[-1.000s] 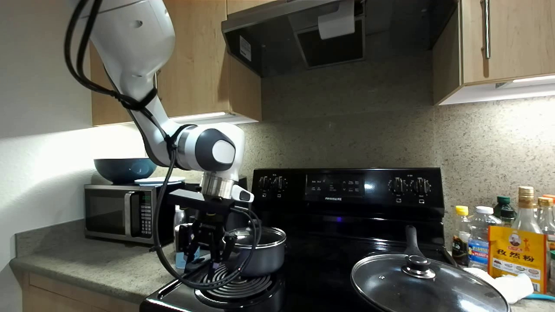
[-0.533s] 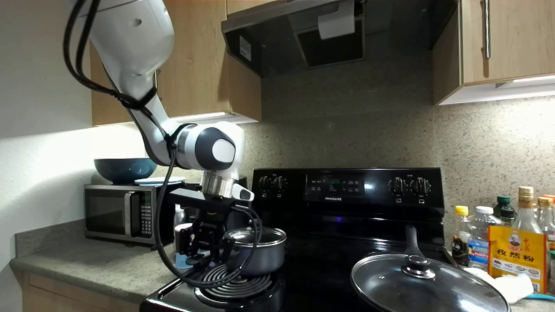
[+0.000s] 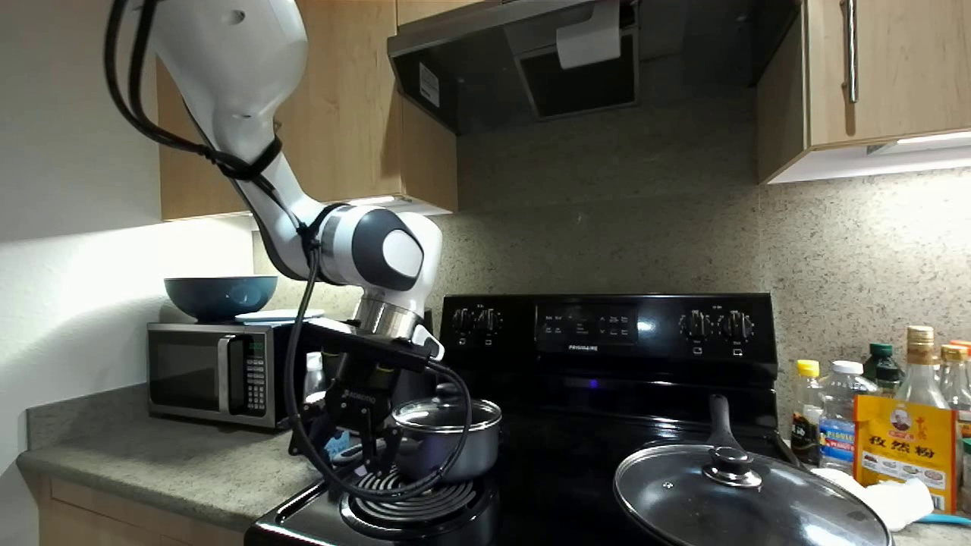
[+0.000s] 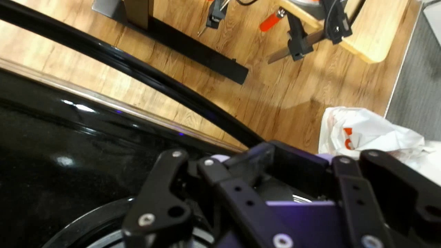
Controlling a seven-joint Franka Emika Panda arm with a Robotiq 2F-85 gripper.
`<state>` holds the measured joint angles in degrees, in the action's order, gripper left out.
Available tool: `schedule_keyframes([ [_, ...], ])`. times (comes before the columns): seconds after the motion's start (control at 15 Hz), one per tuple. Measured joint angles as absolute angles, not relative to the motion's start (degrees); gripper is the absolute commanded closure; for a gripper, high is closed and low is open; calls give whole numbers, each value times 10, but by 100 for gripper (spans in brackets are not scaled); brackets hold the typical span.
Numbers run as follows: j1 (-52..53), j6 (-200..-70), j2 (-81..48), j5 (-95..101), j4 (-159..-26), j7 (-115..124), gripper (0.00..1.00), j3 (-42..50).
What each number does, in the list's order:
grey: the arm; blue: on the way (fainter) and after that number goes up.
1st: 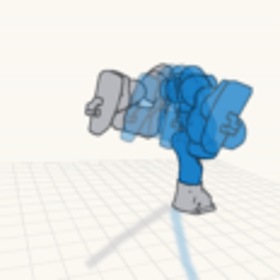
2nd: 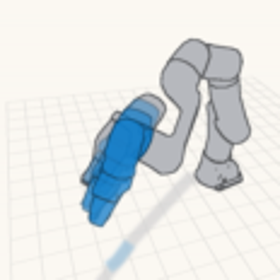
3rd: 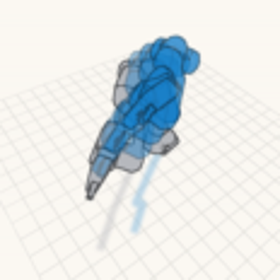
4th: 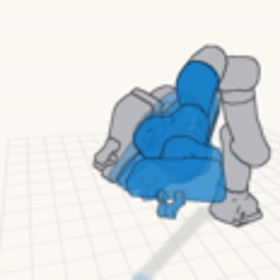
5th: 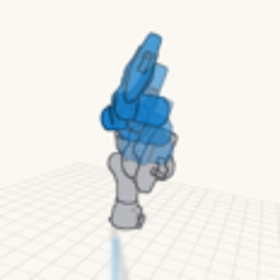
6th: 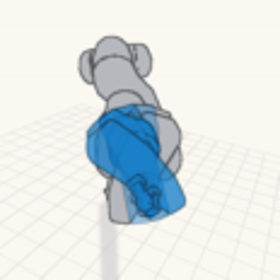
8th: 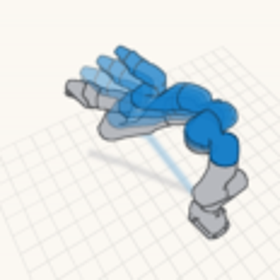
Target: Move the pot on the front cooker
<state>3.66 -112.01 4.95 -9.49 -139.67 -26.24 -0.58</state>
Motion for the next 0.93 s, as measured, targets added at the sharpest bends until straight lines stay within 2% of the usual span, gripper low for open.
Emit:
schedule_keyframes([
  [0.07,35,-1101,56,-89,-1398,-277,100,-1],
  [0.13,33,-1088,61,-82,-1398,-287,75,1],
  [0.2,32,-1077,66,-75,-1399,-291,74,3],
  [0.27,31,-1072,70,-68,-1399,-291,95,5],
  [0.4,31,-1072,70,-68,-1398,-291,81,5],
  [0.47,31,-1072,70,-68,-1398,-291,50,5],
  [0.6,32,-1073,69,-68,-1398,-291,48,5],
  [0.93,35,-1074,69,-68,-1391,-291,16,-1],
])
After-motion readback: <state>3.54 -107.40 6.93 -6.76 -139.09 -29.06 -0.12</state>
